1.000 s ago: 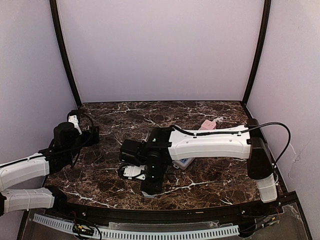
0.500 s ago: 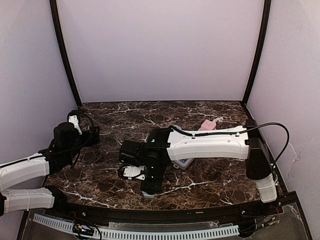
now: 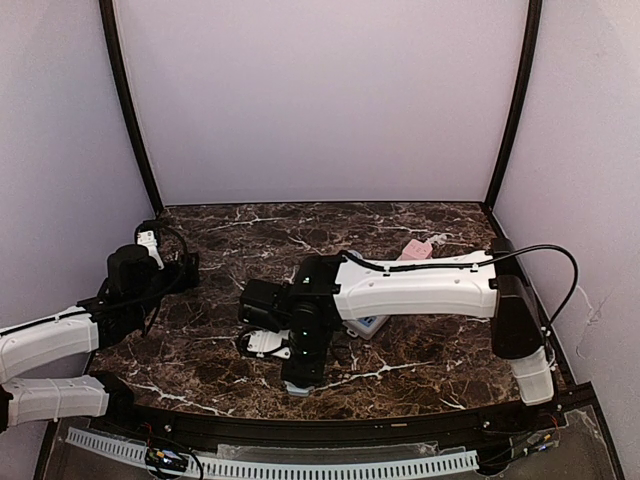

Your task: Insert the plug

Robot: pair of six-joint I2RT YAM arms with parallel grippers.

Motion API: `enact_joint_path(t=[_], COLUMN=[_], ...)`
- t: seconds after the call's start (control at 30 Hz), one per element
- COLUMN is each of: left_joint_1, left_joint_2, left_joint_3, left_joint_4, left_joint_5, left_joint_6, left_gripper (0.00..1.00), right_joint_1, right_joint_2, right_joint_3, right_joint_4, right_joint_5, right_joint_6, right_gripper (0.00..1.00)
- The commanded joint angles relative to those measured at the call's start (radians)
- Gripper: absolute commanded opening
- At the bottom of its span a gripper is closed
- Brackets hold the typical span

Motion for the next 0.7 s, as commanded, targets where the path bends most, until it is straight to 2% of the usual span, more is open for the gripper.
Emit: enact_joint_path(t=[0.0,0.67], left_joint_1=[0.009,0.009], left_joint_2=[-0.013,-0.011], left_joint_3=[-0.017,-0.018], left_joint_4=[0.007,0.011], left_joint_5=[0.011,0.017], left_joint_6=[0.006,0.006], left_gripper=[0.99,0.99], right_joint_1=[-0.017,-0.023], right_joint_2=[0.036,0.077], right_joint_3=[-0.007,-0.012], right_joint_4=[-0.016,-0.018], right_joint_5=[0.026,0.005], right_joint_6=[0.011,0.012], right_gripper=[0.00,0.00])
